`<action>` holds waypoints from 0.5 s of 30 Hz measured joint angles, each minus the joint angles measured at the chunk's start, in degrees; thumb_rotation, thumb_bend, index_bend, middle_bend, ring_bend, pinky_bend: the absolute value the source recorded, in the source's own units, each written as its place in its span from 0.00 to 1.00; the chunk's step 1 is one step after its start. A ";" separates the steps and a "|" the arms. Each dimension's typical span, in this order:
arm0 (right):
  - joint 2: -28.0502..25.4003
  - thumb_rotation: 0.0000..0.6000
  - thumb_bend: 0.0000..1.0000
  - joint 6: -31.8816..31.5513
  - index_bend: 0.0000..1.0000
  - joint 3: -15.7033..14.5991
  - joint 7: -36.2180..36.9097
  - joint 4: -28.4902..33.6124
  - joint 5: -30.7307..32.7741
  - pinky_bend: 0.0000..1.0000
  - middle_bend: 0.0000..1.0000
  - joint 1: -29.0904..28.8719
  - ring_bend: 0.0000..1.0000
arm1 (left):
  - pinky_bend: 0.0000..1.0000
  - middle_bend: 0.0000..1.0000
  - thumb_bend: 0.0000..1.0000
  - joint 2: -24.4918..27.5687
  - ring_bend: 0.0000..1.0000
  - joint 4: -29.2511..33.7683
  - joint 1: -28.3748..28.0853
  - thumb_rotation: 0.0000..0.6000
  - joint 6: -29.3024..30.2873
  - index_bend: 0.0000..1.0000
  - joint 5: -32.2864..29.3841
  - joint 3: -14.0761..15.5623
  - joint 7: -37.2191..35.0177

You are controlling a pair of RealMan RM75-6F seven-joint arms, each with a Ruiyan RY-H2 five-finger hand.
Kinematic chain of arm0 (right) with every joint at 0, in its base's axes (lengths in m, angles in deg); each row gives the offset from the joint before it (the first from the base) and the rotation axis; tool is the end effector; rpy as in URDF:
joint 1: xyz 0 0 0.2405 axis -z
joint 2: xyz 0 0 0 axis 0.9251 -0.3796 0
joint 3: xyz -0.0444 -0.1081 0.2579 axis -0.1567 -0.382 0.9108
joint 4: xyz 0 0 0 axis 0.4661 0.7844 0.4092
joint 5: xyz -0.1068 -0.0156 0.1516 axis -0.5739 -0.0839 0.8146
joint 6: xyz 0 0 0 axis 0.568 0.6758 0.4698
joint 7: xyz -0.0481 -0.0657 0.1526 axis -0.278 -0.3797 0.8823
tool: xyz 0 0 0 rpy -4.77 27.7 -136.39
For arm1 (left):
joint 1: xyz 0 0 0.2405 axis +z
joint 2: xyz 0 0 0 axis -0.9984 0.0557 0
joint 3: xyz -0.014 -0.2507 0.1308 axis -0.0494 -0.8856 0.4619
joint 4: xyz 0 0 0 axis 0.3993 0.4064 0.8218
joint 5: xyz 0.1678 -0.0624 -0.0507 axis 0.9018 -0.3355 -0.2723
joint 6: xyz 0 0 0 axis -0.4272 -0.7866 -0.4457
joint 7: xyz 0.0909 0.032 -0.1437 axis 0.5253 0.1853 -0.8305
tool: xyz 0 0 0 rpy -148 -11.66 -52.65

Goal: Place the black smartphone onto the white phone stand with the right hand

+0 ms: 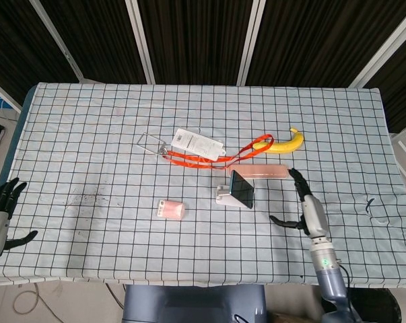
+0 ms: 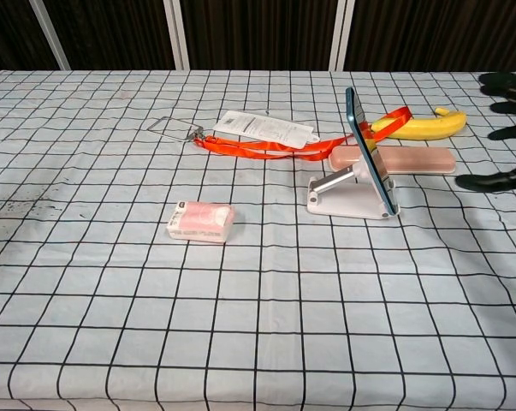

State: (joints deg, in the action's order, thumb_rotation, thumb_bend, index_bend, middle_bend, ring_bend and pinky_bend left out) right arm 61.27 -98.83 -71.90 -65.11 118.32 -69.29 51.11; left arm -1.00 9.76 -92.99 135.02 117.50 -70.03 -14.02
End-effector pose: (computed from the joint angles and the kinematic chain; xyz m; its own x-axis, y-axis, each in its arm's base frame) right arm -0.2664 -0.2905 0.0676 -0.2561 -0.0907 0.9624 -0.9633 -0.0587 -0.2619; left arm -0.3212 0.2152 0.1924 0.4298 0.0117 0.9028 0.9024 -0.0385 -0.4291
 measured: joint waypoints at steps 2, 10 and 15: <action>-4.18 1.00 0.09 -0.37 0.00 -1.07 -1.51 1.40 -0.27 0.15 0.00 1.23 0.00 | 0.00 0.00 0.00 -0.12 0.00 -0.11 0.11 1.00 0.33 0.00 0.14 0.03 0.31; -13.75 1.00 0.08 -2.53 0.00 -3.78 -16.15 4.92 -0.11 0.14 0.00 4.51 0.00 | 0.00 0.00 0.00 -0.61 0.00 -0.65 0.23 1.00 0.31 0.00 0.18 0.24 2.41; -17.49 1.00 0.08 -5.50 0.00 -5.14 -25.01 6.40 0.01 0.14 0.00 6.78 0.00 | 0.00 0.00 0.00 -0.89 0.00 -0.62 0.34 1.00 0.33 0.00 -0.35 0.15 4.25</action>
State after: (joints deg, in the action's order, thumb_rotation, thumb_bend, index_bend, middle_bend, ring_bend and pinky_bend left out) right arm 43.78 -104.33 -77.04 -90.11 124.73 -69.27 57.89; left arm -1.89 9.14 -92.65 135.34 117.15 -69.88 -9.78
